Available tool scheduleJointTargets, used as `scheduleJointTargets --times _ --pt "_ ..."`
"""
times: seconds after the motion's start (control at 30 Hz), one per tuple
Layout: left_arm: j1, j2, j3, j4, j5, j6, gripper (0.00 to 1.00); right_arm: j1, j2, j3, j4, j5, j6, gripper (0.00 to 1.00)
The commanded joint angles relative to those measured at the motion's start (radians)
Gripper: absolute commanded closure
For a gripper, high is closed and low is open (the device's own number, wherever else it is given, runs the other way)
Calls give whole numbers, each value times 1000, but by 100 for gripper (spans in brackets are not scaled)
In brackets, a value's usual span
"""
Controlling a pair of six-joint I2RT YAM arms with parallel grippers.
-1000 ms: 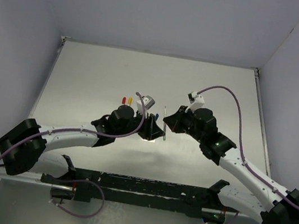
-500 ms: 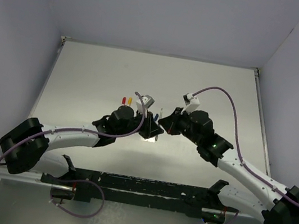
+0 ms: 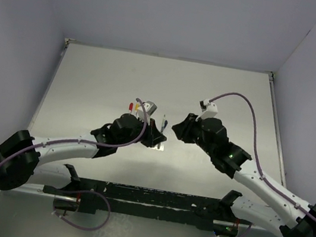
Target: Insert the pens into the pen caps
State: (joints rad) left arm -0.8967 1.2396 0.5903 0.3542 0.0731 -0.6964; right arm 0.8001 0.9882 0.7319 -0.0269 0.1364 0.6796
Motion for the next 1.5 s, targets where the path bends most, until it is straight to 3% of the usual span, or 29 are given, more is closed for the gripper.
scheduleJointTargets --times 0.0,0.17,0.3,0.6,0.77,0.9,1.03,1.2,1.47 --pt "4 -41 -23 -90 -38 20 100 0 -28 103 -200 190 101 66" --pt "5 -75 -45 -166 -53 54 100 -2 34 160 -395 316 245 59" --pt "3 -102 -60 -191 -54 67 100 -13 69 164 -494 391 372 43" --pt "3 -104 -55 -195 -16 83 100 -118 226 255 -530 381 150 48" --pt "2 -96 -62 -179 11 78 100 -224 254 259 -500 278 47 51" --pt "2 -96 -64 -181 17 82 100 -248 229 236 -479 221 81 48" --pt "3 -85 -61 -178 35 91 100 -252 222 187 -439 181 153 34" --pt "2 -90 -54 -212 80 113 100 -254 245 143 -391 118 233 33" --pt "1 -166 -79 -341 67 146 100 -254 227 85 -365 179 246 34"
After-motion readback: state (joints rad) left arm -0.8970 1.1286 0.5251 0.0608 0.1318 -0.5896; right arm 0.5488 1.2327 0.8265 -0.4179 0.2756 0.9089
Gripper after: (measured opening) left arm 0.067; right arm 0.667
